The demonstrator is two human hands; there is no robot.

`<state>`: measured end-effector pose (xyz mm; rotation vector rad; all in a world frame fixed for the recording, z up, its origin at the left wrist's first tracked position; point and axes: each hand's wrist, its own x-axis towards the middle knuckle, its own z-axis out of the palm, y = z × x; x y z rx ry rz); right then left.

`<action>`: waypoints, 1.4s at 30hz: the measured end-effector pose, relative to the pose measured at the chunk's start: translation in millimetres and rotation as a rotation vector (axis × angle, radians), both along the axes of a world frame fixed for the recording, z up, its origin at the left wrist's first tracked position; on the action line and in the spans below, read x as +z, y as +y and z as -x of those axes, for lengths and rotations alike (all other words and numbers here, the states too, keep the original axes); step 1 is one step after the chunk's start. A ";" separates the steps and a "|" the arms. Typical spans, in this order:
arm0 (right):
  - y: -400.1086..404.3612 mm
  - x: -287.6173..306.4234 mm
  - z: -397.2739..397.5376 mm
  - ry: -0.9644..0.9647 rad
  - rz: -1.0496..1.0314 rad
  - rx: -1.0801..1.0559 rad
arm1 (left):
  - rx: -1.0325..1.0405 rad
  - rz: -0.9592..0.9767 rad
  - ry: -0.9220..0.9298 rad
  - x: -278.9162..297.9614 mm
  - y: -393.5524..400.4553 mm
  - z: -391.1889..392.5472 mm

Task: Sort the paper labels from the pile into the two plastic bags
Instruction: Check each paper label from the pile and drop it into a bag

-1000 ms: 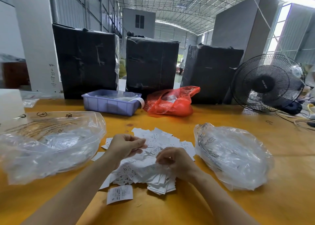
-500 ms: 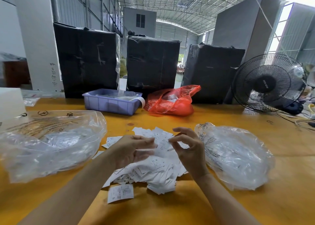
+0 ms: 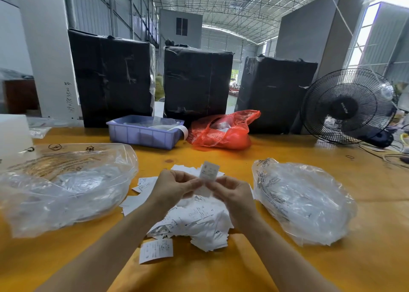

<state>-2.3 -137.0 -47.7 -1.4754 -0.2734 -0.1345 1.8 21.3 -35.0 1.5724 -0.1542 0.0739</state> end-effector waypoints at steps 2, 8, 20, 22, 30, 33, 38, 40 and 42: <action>-1.6 4.3 -1.1 0.031 -0.177 -0.131 | -0.021 -0.010 0.033 0.4 3.7 -1.3; -19.3 9.8 -3.9 -0.108 0.054 -0.170 | -0.038 -0.051 0.100 -0.3 11.7 -3.2; -16.0 1.8 -6.2 -0.340 0.461 -0.187 | -0.178 -0.171 0.181 3.1 19.4 -0.3; -16.0 1.7 -6.8 -0.380 0.482 -0.216 | -0.211 -0.202 0.182 4.3 20.6 1.1; -13.8 3.6 -3.9 -0.418 0.535 -0.174 | -0.196 -0.190 0.188 6.2 21.7 -0.2; -13.2 5.2 -2.7 -0.394 0.520 -0.156 | -0.175 -0.188 0.190 7.4 21.0 -0.3; -14.6 7.3 -1.2 -0.291 0.521 -0.028 | -0.159 -0.237 0.176 6.6 18.4 -0.2; -15.1 7.2 -1.2 -0.240 0.529 0.029 | -0.155 -0.270 0.165 5.7 17.8 -1.0; -15.0 6.9 -1.6 -0.208 0.532 0.068 | -0.155 -0.295 0.154 5.0 17.7 -1.7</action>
